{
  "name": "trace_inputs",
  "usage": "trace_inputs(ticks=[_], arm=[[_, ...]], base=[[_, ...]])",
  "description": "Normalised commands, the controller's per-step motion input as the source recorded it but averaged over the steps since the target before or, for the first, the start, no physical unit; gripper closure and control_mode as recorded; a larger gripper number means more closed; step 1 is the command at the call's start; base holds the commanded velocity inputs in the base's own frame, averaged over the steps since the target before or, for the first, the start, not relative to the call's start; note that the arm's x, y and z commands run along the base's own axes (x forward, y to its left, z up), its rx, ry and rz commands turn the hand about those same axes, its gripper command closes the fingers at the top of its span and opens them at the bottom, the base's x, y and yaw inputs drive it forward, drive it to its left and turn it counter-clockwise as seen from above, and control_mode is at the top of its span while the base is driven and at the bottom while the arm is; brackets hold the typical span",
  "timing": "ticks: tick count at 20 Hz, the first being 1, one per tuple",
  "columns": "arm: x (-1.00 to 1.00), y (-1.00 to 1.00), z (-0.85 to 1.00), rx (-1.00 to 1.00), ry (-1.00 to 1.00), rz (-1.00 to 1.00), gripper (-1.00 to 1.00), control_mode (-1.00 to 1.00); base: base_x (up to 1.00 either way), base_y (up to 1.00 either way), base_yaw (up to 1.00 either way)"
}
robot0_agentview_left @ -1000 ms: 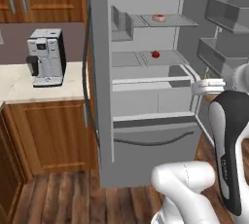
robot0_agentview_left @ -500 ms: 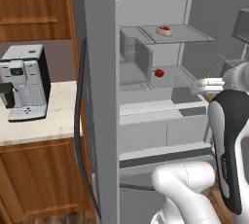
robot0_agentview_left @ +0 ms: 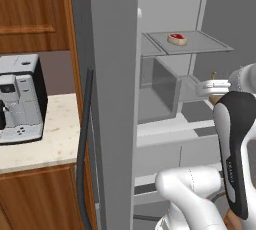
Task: Transport the chicken drumstick and onion to the fridge. Place the chicken drumstick on the rack containing meat and place the onion on the rack containing the vegetable, ensuring meats and vegetables are on different racks.
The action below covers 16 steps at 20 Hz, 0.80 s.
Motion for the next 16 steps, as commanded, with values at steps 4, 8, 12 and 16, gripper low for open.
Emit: trace_inputs(ticks=[4,8,12,16], arm=[[0.0,0.0,0.0,0.0,0.0,0.0,1.0,1.0],[0.0,0.0,0.0,0.0,0.0,0.0,1.0,1.0],[0.05,-0.01,-0.04,0.0,0.0,0.01,1.0,-1.0],[0.28,-0.01,-0.43,0.0,-0.01,0.04,1.0,-1.0]], base=[[0.29,0.0,0.0],[0.19,0.0,0.03],[0.14,-0.03,0.03],[0.0,0.0,0.0]])
